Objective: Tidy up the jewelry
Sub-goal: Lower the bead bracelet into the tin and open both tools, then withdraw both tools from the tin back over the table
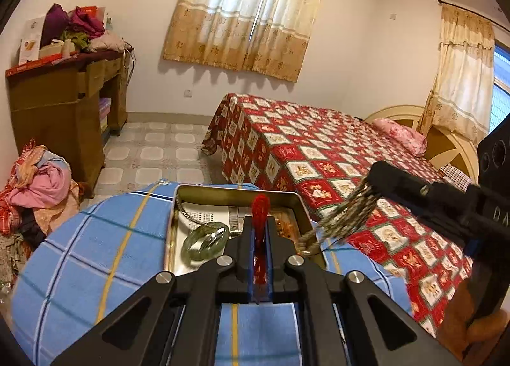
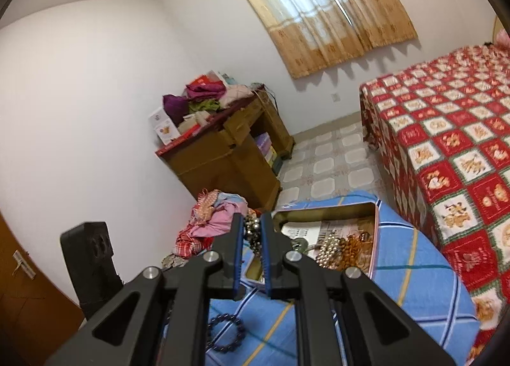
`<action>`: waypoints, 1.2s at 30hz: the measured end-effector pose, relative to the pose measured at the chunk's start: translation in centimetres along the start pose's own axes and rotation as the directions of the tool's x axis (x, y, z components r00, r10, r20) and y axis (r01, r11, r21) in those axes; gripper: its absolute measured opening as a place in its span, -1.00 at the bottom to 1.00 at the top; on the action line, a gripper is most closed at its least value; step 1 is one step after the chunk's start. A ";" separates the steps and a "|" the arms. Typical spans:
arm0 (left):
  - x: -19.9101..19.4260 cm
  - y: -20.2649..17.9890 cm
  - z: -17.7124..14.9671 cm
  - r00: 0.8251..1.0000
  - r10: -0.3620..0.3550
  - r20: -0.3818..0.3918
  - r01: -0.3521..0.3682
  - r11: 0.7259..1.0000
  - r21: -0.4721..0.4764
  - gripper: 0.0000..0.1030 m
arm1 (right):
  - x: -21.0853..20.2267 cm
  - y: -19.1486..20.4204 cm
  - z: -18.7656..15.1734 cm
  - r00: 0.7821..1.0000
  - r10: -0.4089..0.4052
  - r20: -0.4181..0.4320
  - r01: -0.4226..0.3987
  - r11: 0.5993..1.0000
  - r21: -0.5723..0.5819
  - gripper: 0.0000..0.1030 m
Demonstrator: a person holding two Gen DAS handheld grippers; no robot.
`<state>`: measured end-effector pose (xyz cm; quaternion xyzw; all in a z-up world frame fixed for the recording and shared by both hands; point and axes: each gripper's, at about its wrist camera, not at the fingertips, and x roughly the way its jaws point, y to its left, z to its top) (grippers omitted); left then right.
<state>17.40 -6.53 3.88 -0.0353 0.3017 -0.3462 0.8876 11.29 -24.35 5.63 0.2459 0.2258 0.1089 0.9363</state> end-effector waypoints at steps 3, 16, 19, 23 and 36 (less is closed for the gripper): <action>2.6 0.1 -0.2 1.000 0.011 -0.028 -0.011 1.000 0.004 -0.92 | 2.3 -1.6 -0.5 0.999 -0.013 -0.032 0.014 0.999 0.030 -0.74; 8.3 0.3 -1.6 0.977 0.160 -0.140 -0.150 0.986 0.077 -0.85 | 6.4 -5.7 -2.1 0.991 -0.070 -0.118 0.081 0.993 0.091 0.05; 7.8 0.1 -1.4 0.971 0.182 -0.155 -0.170 0.982 0.087 -0.13 | 4.9 -5.3 -1.6 0.995 -0.083 -0.063 0.089 0.991 0.100 0.48; 5.7 -0.8 -0.9 0.971 0.217 -0.096 -0.208 0.973 0.099 0.53 | 1.7 -4.2 -1.1 0.994 -0.113 -0.005 0.113 0.988 0.105 0.48; -2.7 -2.5 -3.2 0.913 0.404 -0.059 -0.392 0.908 0.148 0.54 | -5.5 1.7 -4.8 0.986 -0.161 0.052 0.156 0.984 0.083 0.49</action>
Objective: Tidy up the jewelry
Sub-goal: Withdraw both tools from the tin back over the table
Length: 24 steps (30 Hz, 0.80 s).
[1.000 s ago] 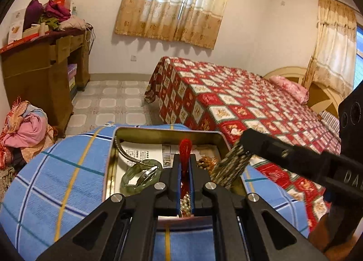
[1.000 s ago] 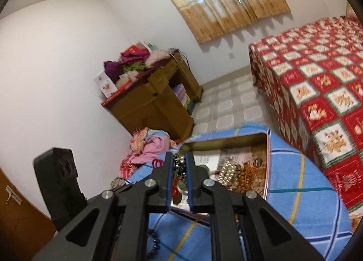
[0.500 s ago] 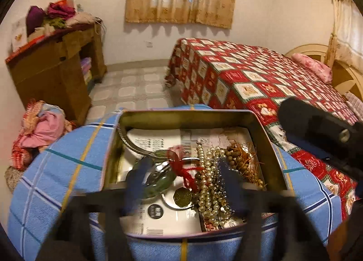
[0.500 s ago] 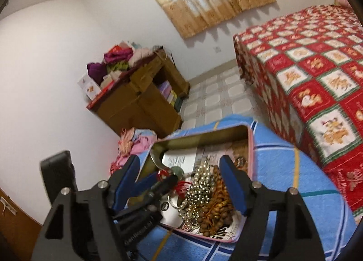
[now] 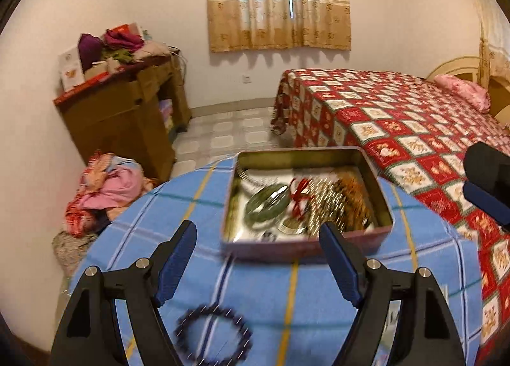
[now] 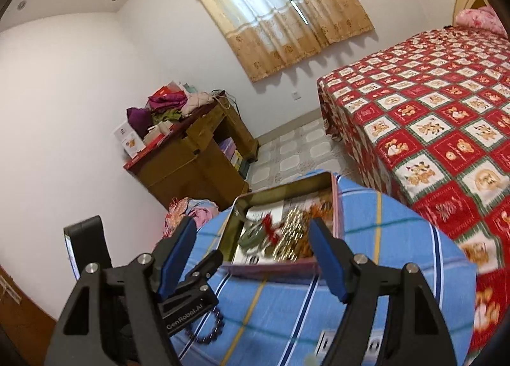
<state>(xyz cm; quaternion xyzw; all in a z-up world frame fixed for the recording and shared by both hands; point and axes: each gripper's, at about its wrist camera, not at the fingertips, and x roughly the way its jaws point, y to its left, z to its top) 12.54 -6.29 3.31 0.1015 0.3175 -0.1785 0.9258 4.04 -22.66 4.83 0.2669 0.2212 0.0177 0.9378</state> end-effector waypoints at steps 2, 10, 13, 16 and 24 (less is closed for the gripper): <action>-1.2 0.4 -1.0 1.000 0.031 0.005 -0.031 1.000 0.004 0.54 | -0.7 0.5 -1.0 1.000 0.001 -0.005 -0.001 1.000 -0.005 0.50; -4.3 1.8 -5.6 0.998 0.054 -0.021 -0.055 0.997 -0.059 0.54 | -2.6 1.1 -4.5 0.999 -0.032 -0.041 0.032 0.999 -0.013 0.52; -4.5 2.1 -7.0 0.997 0.061 -0.050 -0.065 0.995 -0.082 0.54 | -3.2 1.0 -5.7 0.997 -0.043 -0.063 0.042 0.999 -0.012 0.52; -4.9 2.3 -8.2 0.994 0.077 -0.075 -0.084 0.992 -0.098 0.54 | -3.7 1.0 -6.8 0.995 -0.058 -0.078 0.057 0.998 -0.018 0.52; -6.4 2.8 -10.1 0.989 0.126 -0.082 -0.134 0.986 -0.096 0.54 | -5.0 2.0 -8.4 0.994 -0.064 -0.089 0.059 0.997 -0.055 0.52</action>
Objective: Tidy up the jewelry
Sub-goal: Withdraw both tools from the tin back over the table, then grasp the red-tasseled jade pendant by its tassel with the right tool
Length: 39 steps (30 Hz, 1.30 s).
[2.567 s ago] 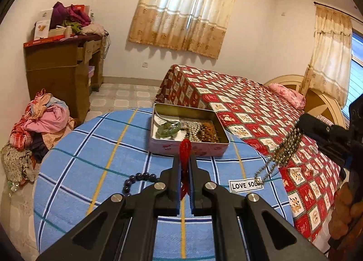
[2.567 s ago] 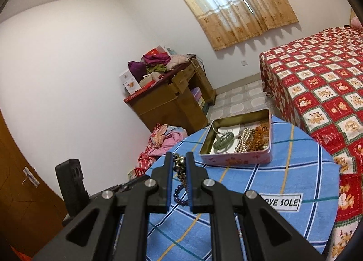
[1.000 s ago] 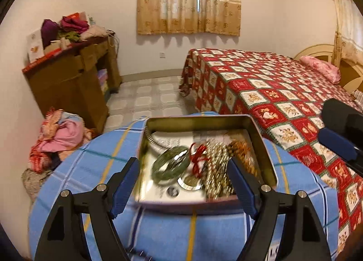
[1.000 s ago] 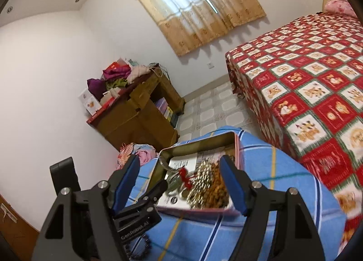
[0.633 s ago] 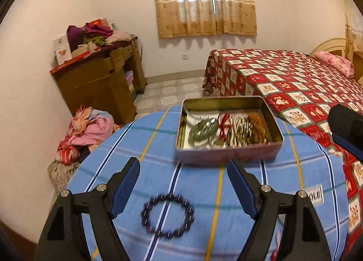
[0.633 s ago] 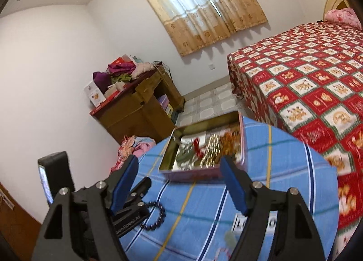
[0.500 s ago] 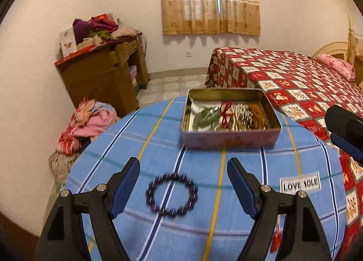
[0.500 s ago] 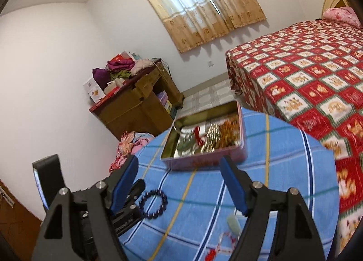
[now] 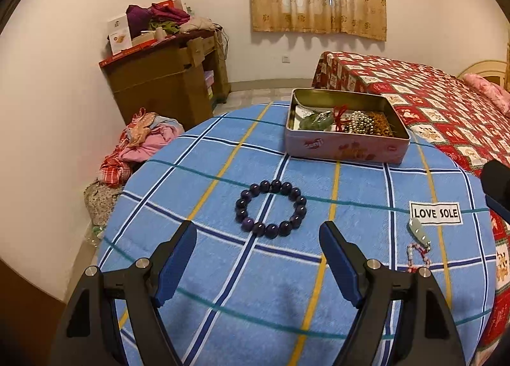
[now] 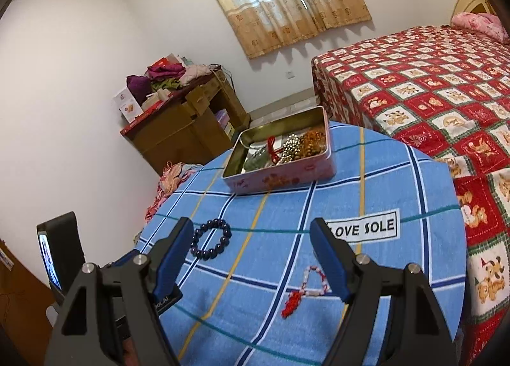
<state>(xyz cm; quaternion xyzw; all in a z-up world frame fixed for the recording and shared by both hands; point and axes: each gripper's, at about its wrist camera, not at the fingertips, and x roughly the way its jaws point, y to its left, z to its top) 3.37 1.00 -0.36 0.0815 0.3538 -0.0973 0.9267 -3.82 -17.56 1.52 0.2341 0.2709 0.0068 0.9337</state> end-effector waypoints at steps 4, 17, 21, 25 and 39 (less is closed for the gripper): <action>-0.4 0.5 -0.5 1.000 0.001 0.002 -0.001 1.000 -0.013 0.54 | -0.6 0.8 -0.4 1.000 -0.019 0.015 0.019 0.999 -0.040 0.52; -1.5 3.7 -2.9 1.000 -0.020 0.006 0.020 0.998 -0.066 0.54 | -0.7 1.5 -1.8 0.999 -0.036 -0.010 0.035 0.996 -0.083 0.52; -0.6 4.7 -4.2 0.999 -0.007 -0.032 0.005 0.998 -0.068 0.54 | 0.0 1.8 -2.5 0.999 -0.019 -0.043 0.015 0.995 -0.099 0.52; 0.0 5.4 -4.9 0.998 -0.023 -0.066 0.017 0.996 -0.092 0.54 | 0.5 2.5 -3.2 0.997 -0.001 -0.074 -0.009 0.991 -0.131 0.39; 1.2 3.8 -5.9 0.990 -0.094 -0.103 0.091 0.995 -0.042 0.54 | -0.3 -2.5 -7.1 0.978 -0.085 -0.190 0.075 0.996 -0.058 -0.31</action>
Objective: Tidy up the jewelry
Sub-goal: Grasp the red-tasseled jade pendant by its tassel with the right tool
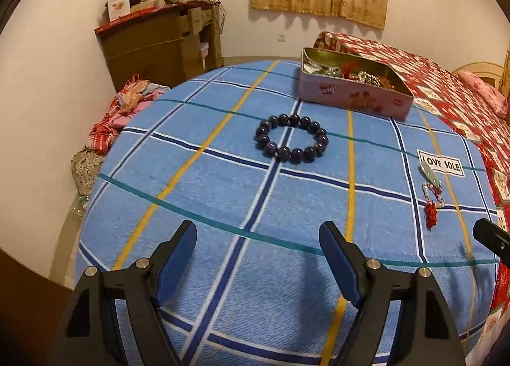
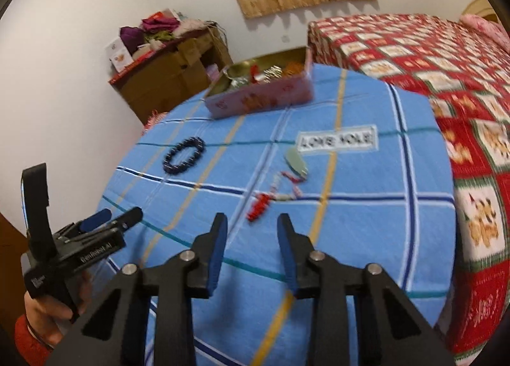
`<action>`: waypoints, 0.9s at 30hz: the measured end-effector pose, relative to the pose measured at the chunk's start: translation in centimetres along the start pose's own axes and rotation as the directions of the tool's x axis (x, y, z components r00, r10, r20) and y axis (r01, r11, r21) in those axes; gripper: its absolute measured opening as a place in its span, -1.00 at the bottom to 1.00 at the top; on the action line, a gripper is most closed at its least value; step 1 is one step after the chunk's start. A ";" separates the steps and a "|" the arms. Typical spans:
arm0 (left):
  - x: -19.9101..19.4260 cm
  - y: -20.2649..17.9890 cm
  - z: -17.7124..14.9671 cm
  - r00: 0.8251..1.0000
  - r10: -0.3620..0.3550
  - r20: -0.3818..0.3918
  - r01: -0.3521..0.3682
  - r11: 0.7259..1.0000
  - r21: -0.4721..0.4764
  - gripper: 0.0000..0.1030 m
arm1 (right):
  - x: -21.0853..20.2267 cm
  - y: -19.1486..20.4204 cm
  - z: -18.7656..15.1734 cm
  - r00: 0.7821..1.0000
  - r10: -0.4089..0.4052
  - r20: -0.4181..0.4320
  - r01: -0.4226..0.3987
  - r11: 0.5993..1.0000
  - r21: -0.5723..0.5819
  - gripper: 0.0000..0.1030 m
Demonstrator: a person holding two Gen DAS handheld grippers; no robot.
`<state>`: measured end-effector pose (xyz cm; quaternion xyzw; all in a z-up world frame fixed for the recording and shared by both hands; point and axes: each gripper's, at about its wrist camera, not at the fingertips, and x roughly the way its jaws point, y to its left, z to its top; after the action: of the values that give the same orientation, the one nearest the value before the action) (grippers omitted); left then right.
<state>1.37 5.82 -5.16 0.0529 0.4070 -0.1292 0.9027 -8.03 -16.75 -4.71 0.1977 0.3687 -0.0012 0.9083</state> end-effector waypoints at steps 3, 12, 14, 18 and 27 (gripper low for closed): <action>0.1 -0.3 0.0 1.000 -0.013 0.001 0.013 1.000 0.010 0.54 | 0.1 -0.5 0.3 1.000 -0.006 0.004 0.006 1.000 0.014 -0.31; 0.7 -0.2 0.5 1.000 -0.023 0.005 0.023 1.000 0.019 0.54 | 4.2 0.2 1.5 0.997 -0.038 -0.064 0.035 0.999 -0.035 0.22; 0.9 -0.1 0.6 1.000 -0.025 0.004 0.025 1.000 0.016 0.54 | 5.0 0.4 1.9 0.996 -0.061 -0.066 0.059 0.997 -0.045 0.24; 1.3 0.4 0.9 1.000 -0.025 -0.004 0.025 1.000 0.006 0.54 | 6.7 1.5 2.3 0.989 -0.112 -0.100 0.102 0.990 -0.098 0.32; 1.6 0.9 2.4 0.999 -0.034 0.014 0.034 0.999 0.000 0.54 | 7.0 -0.1 3.0 0.984 -0.118 -0.131 0.103 0.988 -0.115 -0.76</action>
<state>4.34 5.87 -4.77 0.0448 0.4013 -0.1449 0.9033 -0.88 -16.88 -7.47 0.1271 0.4404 -0.0180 0.8886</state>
